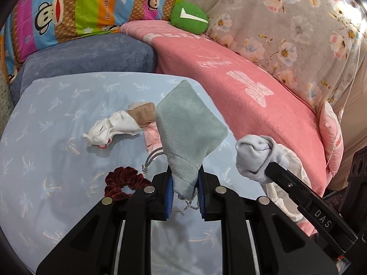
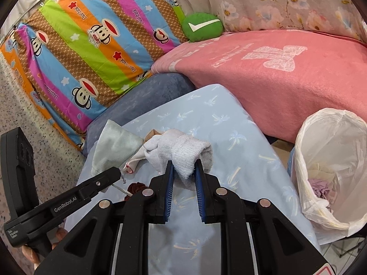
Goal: Collect trash
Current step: 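Carry the pouch and sock to the wastebasket and open both grippers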
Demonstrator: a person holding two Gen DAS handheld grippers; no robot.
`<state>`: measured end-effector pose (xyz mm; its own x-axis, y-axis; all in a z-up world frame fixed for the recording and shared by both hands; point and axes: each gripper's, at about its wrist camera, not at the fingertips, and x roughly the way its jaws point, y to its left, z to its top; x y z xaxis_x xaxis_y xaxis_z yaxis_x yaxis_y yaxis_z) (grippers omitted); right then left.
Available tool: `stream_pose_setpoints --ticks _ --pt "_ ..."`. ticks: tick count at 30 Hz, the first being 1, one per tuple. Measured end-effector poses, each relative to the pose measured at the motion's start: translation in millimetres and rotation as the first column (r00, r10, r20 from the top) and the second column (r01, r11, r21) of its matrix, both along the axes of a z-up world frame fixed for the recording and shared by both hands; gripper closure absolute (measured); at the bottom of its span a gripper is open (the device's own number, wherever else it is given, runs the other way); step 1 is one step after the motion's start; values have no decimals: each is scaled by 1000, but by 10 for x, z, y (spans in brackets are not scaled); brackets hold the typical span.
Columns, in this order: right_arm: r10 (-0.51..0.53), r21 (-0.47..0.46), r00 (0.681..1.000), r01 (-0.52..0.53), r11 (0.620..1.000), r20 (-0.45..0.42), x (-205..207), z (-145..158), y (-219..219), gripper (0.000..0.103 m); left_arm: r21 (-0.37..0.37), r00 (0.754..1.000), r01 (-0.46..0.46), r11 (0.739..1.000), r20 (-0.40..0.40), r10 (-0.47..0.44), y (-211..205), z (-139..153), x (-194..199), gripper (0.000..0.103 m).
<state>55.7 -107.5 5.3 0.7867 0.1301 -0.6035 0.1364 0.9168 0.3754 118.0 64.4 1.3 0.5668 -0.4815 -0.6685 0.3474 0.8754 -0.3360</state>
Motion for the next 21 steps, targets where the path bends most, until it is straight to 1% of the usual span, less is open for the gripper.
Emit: stream_pose_setpoints --ticks 6,12,16,21 --pt "-37 -11 998 37 999 48 -138 209 -196 86 2 998 40 999 52 -40 -234 204 -82 86" --pt "-94 -27 991 97 995 99 -327 450 -523 86 14 990 100 995 101 -100 -581 381 -186 86" --pt "-137 -36 982 142 989 126 -488 583 -784 86 18 979 155 988 130 -156 -876 490 -274 86" --pt "-200 -41 969 208 977 144 -698 672 -1147 85 33 962 225 974 153 -227 -1246 564 -378 86"
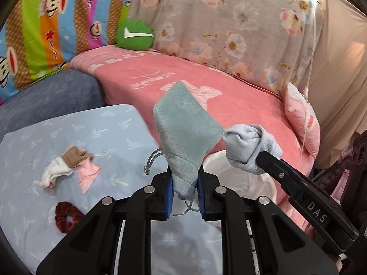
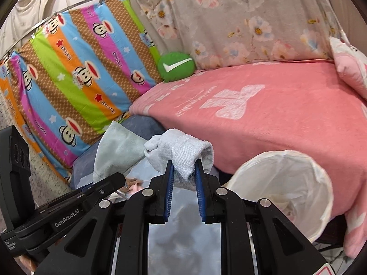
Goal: Collect trash
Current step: 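Carry the pouch and sock to the wastebasket and open both grippers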
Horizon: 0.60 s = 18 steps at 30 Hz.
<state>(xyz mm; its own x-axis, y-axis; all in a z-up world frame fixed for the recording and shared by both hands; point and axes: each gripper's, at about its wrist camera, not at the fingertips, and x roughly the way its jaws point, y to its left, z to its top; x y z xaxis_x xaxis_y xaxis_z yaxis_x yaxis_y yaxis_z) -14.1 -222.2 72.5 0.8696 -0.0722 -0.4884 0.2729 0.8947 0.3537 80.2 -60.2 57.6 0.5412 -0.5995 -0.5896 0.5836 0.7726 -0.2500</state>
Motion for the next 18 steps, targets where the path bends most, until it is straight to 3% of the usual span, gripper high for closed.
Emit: stream_pose_setpoints --ticks 16,18 --pt "-156 4 988 156 988 17 -493 14 -814 83 31 985 175 984 -8 -175 -885 7 -235 85" --pt "-163 7 986 163 987 17 -507 8 -851 81 32 982 189 981 -19 -189 -952 -10 -227 76"
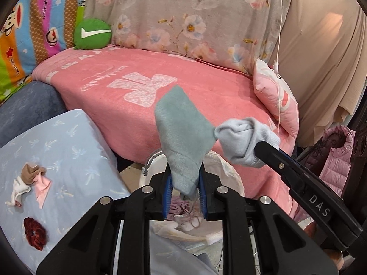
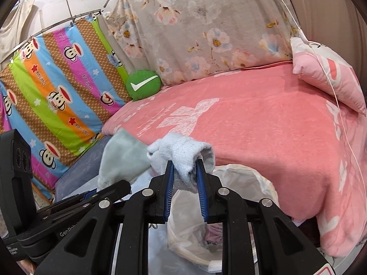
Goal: Collect trash
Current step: 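Carry the pouch and sock to the wastebasket and open both grippers, then move both open tools back over the brown scrunchie and white sock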
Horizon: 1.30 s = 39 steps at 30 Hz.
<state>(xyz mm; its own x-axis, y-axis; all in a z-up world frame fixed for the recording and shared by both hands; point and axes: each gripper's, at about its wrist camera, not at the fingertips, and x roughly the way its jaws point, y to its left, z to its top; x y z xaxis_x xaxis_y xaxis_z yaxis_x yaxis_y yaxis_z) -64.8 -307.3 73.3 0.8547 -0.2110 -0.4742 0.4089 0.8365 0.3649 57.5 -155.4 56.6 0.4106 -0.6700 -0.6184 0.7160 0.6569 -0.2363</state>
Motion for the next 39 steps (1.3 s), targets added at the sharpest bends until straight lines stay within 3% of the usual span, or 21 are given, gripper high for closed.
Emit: stream_pose_setpoints --ticks 1,3,5,22,39 --pt "-6 0 1000 6 1000 1 -6 -2 -27 81 -2 1000 5 1000 -2 -5 -20 -3 0 72" --pt "-15 -2 1000 15 1000 5 -9 7 -61 81 -7 1000 0 1000 10 0 -37 0 -14 45" --pt "-20 -4 1000 20 1000 8 -13 16 -99 78 -15 999 -15 1000 34 15 -35 19 -31 35" --pt "32 -23 999 -32 999 -9 112 21 176 62 -8 990 -122 992 68 123 251 47 27 35" --pt "156 -59 987 -158 986 -47 380 14 860 58 -9 959 -275 961 69 275 923 -30 172 35"
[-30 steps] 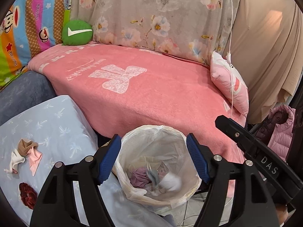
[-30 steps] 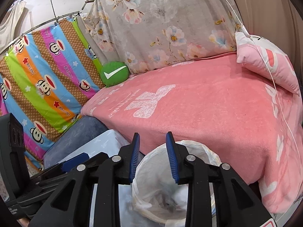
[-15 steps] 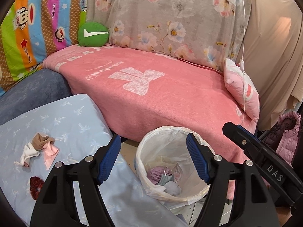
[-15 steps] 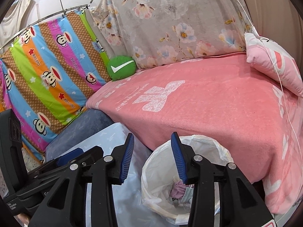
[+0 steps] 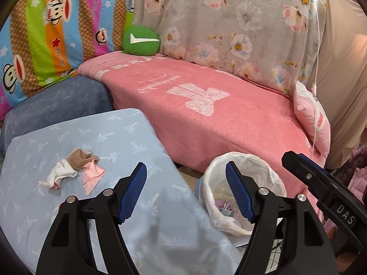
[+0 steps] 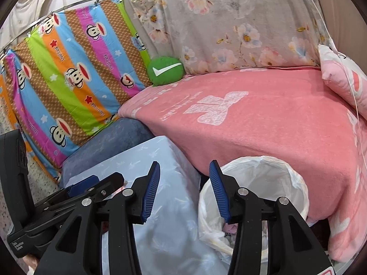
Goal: Collect trash
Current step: 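Move both open tools back over the brown scrunchie and white sock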
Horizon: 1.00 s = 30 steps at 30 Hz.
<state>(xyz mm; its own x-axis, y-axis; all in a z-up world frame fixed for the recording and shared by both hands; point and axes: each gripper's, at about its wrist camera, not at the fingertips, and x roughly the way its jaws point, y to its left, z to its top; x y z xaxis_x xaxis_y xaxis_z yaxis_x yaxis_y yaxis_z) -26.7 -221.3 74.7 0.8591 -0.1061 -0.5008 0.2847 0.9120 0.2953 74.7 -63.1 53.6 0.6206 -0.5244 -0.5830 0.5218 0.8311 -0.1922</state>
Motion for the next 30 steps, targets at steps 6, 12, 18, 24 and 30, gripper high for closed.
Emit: stream_pose_setpoints --ticks 6,12,18,24,30 --pt "51 -9 999 -51 999 -19 130 -30 289 58 1 998 -70 998 -5 70 295 -76 52 26" --pt "106 -6 993 -106 994 -46 271 -126 606 58 15 985 -172 985 -26 172 678 -240 122 15" --pt "163 4 983 -163 987 -84 435 -290 958 57 59 957 -271 961 -94 276 1141 -575 226 13" --pt "215 21 969 -214 977 -123 609 -493 1304 57 114 920 -331 937 -180 347 1487 -970 312 13" --pt "250 34 954 -248 968 -163 775 -685 1589 57 111 903 -332 937 -249 350 1665 -1215 390 13"
